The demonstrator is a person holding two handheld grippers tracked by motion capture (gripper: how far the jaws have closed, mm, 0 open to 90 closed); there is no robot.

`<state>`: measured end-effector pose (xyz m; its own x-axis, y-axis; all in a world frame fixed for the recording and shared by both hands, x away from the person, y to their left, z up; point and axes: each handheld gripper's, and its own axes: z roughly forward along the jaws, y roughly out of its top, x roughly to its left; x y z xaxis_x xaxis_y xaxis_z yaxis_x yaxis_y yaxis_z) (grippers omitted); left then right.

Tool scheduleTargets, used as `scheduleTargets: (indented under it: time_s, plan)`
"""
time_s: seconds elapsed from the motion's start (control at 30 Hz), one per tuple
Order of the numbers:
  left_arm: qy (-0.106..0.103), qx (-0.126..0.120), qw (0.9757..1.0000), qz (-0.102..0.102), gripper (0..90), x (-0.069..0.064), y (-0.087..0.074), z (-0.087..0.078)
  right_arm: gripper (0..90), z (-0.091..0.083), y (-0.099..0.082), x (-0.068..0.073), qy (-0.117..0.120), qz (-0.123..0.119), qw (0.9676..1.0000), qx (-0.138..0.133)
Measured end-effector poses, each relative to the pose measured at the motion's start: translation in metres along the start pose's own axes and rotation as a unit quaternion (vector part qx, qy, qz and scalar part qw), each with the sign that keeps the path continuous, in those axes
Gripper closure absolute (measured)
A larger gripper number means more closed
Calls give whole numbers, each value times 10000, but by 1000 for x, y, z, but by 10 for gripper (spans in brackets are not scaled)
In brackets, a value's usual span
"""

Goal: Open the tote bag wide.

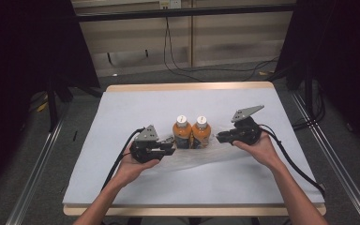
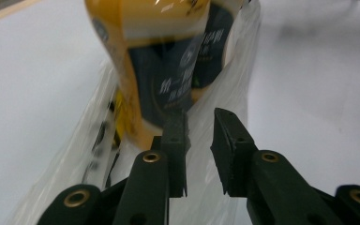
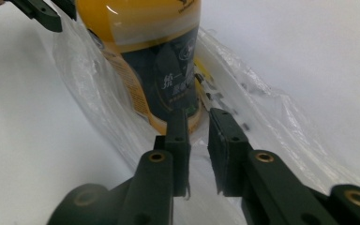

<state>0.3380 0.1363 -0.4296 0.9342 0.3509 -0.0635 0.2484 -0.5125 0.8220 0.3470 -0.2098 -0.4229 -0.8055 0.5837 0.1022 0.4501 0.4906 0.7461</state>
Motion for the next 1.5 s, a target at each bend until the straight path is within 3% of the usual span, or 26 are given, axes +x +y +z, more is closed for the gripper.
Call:
scheduleTargets:
  time_s: [0.13,0.3,0.53,0.6,0.67,0.9,1.1,1.37,1.5]
  plan:
    - [-78,-143,9999,2,829,-1,10,9,886,8,6,2,85,-31,10000,25]
    - [-214,-255,9994,-22,867,-3,18,20,900,16,11,0,94,-9,9999,61]
    - [-251,-89,9995,145,874,-14,27,42,900,22,15,-5,106,18,9999,62]
    - [-215,53,9994,282,873,-16,30,46,900,25,17,-6,107,3,9999,65]
    - [-199,30,9995,258,874,-16,31,50,900,28,18,-9,113,-9,9999,100]
    - [-204,96,9993,298,891,-17,27,62,900,42,23,-14,138,10,9998,167]
    - [38,311,9991,291,889,-13,14,67,900,52,26,-18,183,56,9997,135]
    - [-8,506,9983,305,884,-16,3,76,900,73,19,-25,286,226,9991,199]
    - [43,663,9968,447,883,-21,1,78,900,79,16,-27,292,268,9987,329]
